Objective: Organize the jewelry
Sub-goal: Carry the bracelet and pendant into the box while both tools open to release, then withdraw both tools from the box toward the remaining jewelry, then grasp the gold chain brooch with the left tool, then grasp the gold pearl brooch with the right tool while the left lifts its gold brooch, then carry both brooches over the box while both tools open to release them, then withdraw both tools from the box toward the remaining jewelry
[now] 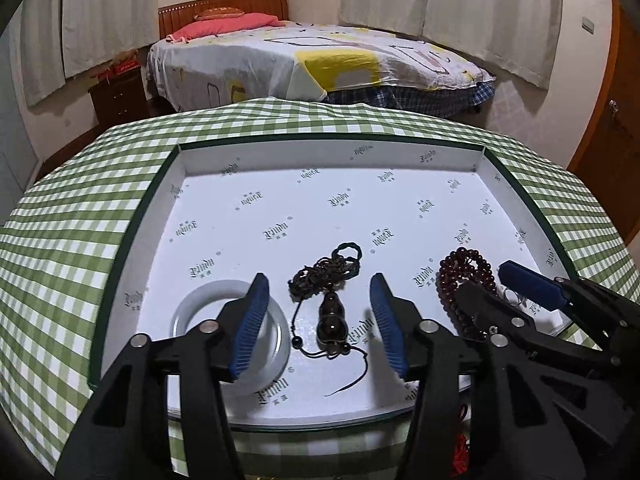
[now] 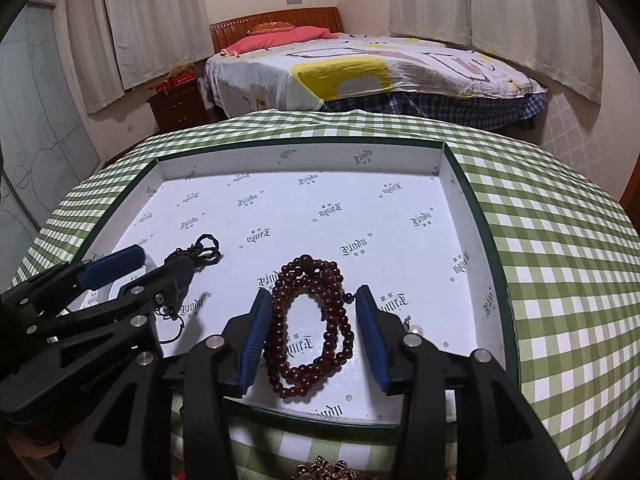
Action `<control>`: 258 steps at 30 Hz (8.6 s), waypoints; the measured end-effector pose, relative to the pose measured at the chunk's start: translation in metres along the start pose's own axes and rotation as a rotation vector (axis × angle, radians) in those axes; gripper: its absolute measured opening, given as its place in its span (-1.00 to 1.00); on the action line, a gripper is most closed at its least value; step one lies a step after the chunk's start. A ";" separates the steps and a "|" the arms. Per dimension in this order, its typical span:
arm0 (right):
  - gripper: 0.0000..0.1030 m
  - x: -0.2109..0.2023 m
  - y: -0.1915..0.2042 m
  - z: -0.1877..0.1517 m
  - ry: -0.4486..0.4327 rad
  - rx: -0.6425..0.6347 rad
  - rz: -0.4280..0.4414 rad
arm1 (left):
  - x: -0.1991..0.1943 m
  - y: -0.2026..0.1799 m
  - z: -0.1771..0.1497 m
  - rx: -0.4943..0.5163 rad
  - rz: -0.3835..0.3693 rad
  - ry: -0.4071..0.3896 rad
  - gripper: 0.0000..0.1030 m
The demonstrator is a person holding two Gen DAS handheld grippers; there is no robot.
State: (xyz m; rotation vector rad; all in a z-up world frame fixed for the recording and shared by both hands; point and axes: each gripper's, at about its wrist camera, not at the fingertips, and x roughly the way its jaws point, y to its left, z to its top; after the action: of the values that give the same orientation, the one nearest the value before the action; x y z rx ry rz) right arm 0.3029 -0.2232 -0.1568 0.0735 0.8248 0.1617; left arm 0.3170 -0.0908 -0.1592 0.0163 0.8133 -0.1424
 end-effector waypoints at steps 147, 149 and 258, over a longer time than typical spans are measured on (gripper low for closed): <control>-0.54 -0.096 0.010 -0.078 -0.113 0.040 -0.002 | -0.140 0.093 -0.096 -0.128 -0.019 -0.190 -0.80; -0.54 -0.100 0.011 -0.076 -0.126 0.040 0.001 | -0.147 0.090 -0.092 -0.126 -0.024 -0.210 -0.80; -0.35 -0.106 -0.005 -0.041 -0.242 0.015 -0.046 | -0.133 0.057 -0.053 -0.078 -0.050 -0.270 0.08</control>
State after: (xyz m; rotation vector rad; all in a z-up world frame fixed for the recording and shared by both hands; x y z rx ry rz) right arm 0.2028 -0.2460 -0.1080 0.0864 0.5863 0.1007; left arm 0.1962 -0.0146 -0.1011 -0.0946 0.5489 -0.1562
